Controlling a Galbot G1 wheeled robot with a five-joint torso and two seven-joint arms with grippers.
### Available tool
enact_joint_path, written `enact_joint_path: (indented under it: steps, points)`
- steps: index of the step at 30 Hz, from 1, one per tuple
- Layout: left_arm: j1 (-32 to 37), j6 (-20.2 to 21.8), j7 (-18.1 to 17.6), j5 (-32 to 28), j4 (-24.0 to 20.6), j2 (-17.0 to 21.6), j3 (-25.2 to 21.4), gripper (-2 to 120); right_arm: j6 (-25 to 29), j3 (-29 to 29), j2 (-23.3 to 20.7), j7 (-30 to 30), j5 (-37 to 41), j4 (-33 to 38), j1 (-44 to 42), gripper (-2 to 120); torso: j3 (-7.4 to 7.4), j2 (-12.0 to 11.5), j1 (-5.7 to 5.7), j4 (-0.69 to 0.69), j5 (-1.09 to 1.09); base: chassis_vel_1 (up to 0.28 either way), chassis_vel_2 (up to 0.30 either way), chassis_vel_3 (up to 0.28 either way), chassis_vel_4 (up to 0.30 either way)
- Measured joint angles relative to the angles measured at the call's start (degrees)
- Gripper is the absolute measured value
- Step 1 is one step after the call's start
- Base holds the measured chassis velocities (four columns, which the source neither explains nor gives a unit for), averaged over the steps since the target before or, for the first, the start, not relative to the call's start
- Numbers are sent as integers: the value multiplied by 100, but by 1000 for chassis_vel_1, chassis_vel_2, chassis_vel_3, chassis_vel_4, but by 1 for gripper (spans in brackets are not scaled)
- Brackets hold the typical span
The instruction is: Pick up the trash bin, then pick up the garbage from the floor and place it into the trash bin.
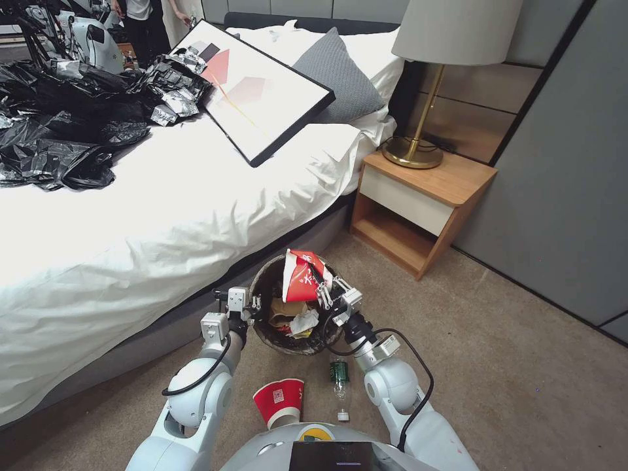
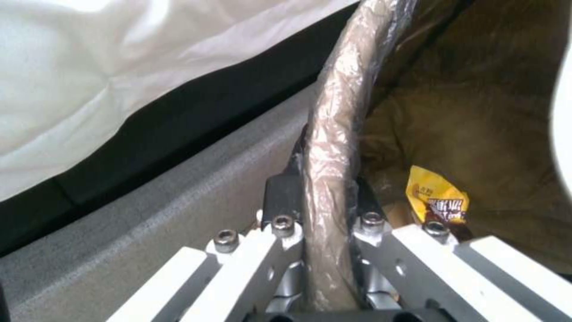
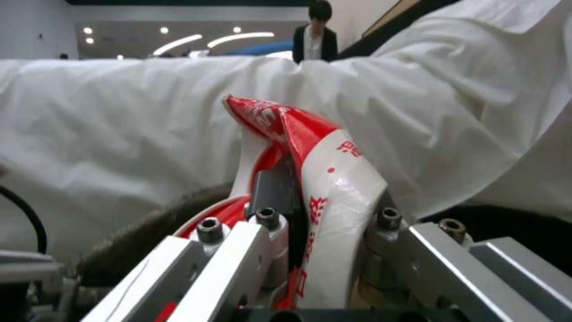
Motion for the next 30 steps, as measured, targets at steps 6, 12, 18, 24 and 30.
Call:
enact_joint_path:
  steps: [6,12,18,24,30]
  points:
    - [-18,0,0,-13,-9,2,17,3,37,-36,37,52,-74,-427,1,23,0,0,0,0,0,0,0,0,0]
    - [-25,0,-2,-26,-15,3,20,3,40,-99,45,115,-184,-636,4,39,0,0,0,0,0,0,0,0,0]
    - [-44,13,-4,-38,-19,-7,19,3,52,-168,69,119,-292,-712,-10,66,1,0,0,0,0,0,0,0,0]
    - [-46,18,-7,-40,-20,-15,18,3,50,-159,64,120,-314,-690,-14,88,1,0,0,0,0,0,0,0,0]
    - [-58,29,-9,-43,-25,-18,21,3,33,-134,61,117,-319,-640,-24,100,1,0,0,0,0,0,0,0,0]
